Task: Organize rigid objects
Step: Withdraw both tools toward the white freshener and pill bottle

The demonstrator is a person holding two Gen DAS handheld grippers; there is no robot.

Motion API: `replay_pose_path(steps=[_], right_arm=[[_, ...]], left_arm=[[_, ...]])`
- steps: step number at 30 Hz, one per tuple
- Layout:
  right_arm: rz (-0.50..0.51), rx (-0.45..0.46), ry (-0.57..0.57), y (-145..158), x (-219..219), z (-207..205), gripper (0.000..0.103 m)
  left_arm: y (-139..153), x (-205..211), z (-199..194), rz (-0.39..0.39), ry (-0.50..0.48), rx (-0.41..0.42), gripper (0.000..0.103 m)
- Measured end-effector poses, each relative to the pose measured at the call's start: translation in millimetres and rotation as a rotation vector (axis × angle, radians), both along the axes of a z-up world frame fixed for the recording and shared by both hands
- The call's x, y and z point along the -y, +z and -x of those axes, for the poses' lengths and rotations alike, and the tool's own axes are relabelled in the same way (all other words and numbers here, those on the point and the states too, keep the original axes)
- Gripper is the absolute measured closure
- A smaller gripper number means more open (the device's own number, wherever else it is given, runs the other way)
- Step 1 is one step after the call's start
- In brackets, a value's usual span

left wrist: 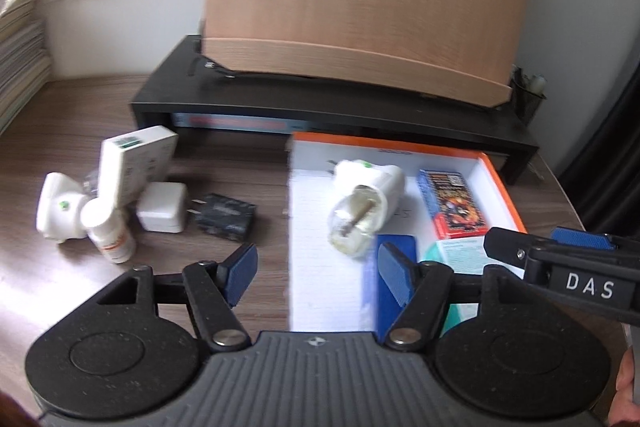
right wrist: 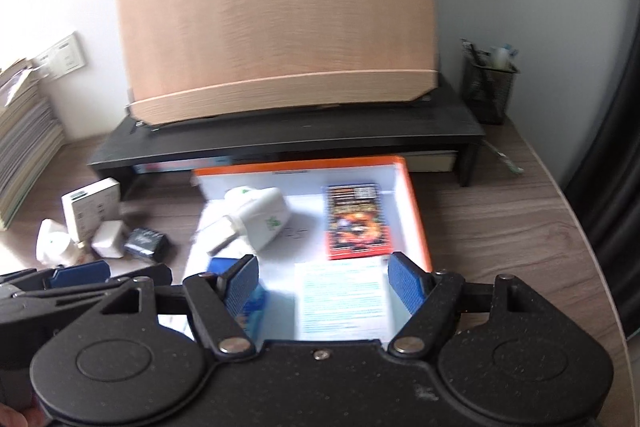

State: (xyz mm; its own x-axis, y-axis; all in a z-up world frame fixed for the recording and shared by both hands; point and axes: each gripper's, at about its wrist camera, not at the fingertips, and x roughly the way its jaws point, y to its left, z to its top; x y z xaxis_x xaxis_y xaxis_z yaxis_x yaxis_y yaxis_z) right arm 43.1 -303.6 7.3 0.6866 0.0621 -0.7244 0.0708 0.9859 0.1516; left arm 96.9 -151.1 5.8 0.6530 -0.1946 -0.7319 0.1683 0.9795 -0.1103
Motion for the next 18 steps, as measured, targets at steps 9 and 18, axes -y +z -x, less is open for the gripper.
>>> replay_pose_path(steps=[9, 18], right_arm=[[-0.003, 0.008, 0.103, 4, -52, -5, 0.017], [-0.006, 0.01, 0.162, 5, -94, -8, 0.017]], left_arm=[[7, -57, 8, -0.002, 0.125, 0.009, 0.032], [7, -107, 11, -0.007, 0.221, 0.002, 0.032]])
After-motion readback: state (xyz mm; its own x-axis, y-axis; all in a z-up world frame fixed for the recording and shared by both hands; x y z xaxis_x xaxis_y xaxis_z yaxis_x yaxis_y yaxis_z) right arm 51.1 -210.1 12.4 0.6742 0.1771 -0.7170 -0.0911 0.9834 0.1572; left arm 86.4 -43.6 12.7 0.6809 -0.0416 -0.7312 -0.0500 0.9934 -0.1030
